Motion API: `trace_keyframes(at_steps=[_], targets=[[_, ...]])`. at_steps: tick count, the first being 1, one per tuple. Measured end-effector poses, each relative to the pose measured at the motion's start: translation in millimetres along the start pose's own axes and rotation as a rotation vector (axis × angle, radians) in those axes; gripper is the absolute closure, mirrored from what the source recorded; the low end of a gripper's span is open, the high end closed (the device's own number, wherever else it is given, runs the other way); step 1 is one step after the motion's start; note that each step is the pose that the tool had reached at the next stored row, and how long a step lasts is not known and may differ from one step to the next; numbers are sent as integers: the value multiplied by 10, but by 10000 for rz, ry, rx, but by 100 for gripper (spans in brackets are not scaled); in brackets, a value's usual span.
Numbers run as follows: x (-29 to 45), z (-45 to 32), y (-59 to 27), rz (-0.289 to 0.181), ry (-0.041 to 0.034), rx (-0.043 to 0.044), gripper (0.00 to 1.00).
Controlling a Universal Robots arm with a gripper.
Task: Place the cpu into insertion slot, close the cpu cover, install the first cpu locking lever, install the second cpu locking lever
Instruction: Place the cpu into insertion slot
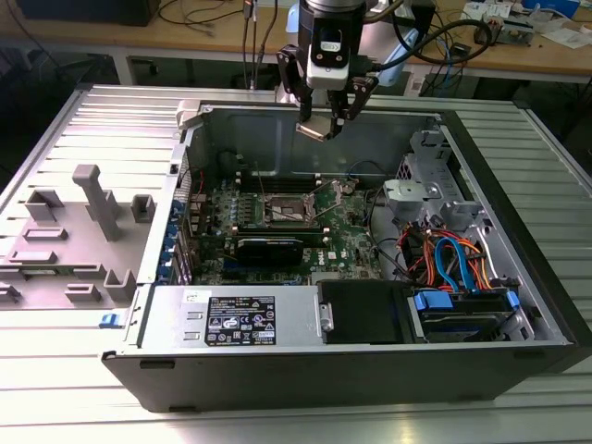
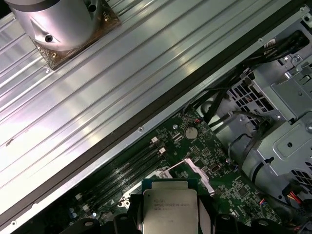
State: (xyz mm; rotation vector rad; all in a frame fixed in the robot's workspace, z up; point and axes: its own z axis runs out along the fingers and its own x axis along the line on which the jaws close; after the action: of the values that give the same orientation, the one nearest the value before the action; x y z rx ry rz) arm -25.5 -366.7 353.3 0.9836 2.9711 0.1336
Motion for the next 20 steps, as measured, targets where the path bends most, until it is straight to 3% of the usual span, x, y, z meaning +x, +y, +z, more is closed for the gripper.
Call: trace_keyframes(at_steps=[6, 20], targets=[[0, 0, 0, 29, -2, -1, 46], [-1, 2, -2, 1058, -89, -18, 46]])
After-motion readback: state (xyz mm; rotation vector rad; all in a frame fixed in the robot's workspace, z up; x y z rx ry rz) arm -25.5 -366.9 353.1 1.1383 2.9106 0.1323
